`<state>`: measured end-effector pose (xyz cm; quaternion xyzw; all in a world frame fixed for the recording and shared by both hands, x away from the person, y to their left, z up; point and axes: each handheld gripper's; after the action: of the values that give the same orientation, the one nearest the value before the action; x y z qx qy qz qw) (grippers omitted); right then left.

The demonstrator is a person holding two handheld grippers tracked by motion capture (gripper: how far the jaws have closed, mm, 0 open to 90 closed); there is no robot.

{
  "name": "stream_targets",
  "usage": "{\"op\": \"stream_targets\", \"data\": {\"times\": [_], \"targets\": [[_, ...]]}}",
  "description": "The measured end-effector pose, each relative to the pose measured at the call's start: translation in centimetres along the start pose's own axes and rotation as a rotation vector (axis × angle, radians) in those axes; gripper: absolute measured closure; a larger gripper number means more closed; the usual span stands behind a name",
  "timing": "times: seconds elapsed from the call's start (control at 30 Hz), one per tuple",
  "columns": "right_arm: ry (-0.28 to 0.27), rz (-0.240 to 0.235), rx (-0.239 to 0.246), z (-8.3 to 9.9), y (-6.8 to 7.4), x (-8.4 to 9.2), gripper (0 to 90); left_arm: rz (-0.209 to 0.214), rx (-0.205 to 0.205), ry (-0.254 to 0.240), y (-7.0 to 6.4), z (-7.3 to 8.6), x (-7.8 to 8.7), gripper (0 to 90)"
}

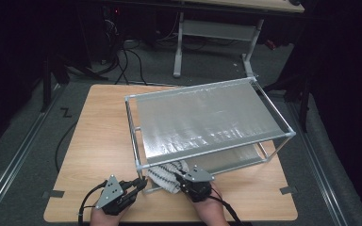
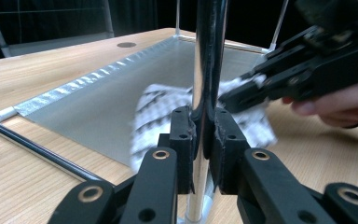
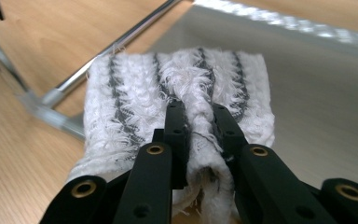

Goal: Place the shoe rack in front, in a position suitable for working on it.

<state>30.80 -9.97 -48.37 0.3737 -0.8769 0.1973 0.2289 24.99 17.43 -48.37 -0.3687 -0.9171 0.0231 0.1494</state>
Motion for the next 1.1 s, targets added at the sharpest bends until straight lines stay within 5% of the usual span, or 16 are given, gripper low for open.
{"op": "stream_targets", "data": {"times": [0.2,0.4,0.63,0.8,1.1], "targets": [[-0.031,0.069,-0.038,1.9,-1.7,2.9,79.3,-0.003,-0.005,0.002,0.0,0.0,0.0,80.1],[-0.073,0.128,-0.078,2.9,-3.0,5.7,79.3,-0.015,-0.023,0.007,0.1,-0.1,0.3,58.1],[-0.116,0.201,-0.128,4.0,-4.2,8.5,79.3,-0.016,-0.032,0.015,0.7,0.3,0.9,46.2],[-0.134,0.243,-0.144,4.5,-4.4,10.3,79.4,-0.018,-0.066,0.011,0.7,0.2,0.3,41.7],[-0.181,0.318,-0.161,5.0,-4.0,13.7,79.4,-0.009,-0.053,-0.009,1.2,-0.3,-0.8,39.8]]}}
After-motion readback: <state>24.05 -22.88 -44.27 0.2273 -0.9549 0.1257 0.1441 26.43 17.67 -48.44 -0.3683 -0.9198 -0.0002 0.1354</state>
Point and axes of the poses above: each handheld gripper's, and its own axes: x roughly backward along the jaws, z roughly out of its underside, y roughly to its left, and after that the axes turned 8 degrees about x, right-handed
